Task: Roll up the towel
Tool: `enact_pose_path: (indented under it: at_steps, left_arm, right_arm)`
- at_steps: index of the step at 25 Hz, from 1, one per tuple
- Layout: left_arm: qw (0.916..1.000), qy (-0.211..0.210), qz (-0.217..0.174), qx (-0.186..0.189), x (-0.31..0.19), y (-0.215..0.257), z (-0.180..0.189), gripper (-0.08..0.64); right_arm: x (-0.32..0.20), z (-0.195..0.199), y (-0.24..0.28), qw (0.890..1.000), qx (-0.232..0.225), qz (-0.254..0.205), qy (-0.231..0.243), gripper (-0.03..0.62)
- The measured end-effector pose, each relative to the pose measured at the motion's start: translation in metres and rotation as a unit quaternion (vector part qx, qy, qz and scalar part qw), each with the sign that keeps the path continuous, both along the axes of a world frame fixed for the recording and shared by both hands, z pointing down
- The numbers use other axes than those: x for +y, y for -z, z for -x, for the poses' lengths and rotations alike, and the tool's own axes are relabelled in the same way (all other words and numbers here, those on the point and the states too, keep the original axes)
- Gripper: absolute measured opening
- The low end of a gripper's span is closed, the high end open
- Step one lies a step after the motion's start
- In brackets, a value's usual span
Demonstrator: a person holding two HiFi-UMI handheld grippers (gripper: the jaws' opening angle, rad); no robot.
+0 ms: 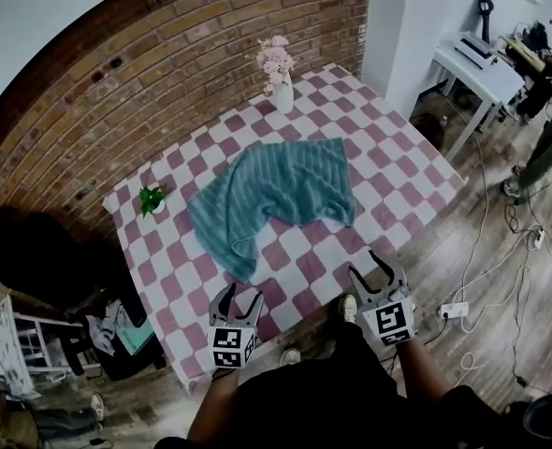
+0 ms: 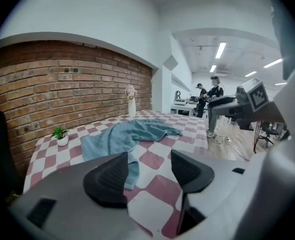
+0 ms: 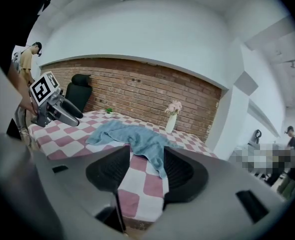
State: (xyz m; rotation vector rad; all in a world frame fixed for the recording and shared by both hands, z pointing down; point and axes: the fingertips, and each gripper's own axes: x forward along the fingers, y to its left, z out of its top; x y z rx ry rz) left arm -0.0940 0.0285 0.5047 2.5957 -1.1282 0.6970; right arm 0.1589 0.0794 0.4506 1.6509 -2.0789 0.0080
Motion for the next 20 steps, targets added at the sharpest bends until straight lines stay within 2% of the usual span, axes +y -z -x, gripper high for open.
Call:
enact_pose_path:
  at_steps: [6, 12, 16, 20]
  left_arm:
    - [0.9972, 0.061, 0.013, -0.039, -0.017, -0.015, -0.012, 0.253]
    - [0.9879, 0.111, 0.041, -0.101, -0.018, -0.044, -0.005, 0.229]
    - [0.9779, 0.119, 0.059, -0.162, -0.018, -0.067, 0.008, 0.209]
    - [0.9718, 0.097, 0.081, -0.199, -0.021, -0.087, 0.010, 0.198]
  right_arm:
    - [-0.045, -0.026, -0.019, 0.996, 0.011, 0.040, 0.081, 0.212]
    - [-0.072, -0.042, -0.057, 0.981, 0.061, 0.079, 0.167, 0.209]
    - [-0.088, -0.048, -0.083, 0.967, 0.076, 0.103, 0.220, 0.203]
    - [-0.103, -0.053, -0.113, 0.951, 0.110, 0.124, 0.260, 0.199]
